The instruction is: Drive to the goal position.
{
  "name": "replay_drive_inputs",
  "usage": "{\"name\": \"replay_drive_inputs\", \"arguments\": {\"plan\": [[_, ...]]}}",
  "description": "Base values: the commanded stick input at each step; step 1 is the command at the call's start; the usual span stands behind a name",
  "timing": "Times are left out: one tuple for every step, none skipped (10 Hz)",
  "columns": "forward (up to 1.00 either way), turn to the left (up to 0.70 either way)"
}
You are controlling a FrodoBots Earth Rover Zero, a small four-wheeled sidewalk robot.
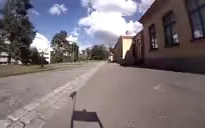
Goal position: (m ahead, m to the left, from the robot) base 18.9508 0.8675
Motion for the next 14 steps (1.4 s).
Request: {"name": "replay_drive_inputs", "arguments": {"plan": [[0.7, 0.0], [0.7, 0.0], [0.7, 0.0], [0.7, 0.0], [0.7, 0.0], [0.7, 0.0], [0.7, 0.0], [0.7, 0.0], [0.7, 0.0], [0.7, 0.0], [0.7, 0.0], [0.7, 0.0], [0.7, -0.13], [0.7, -0.35]]}}
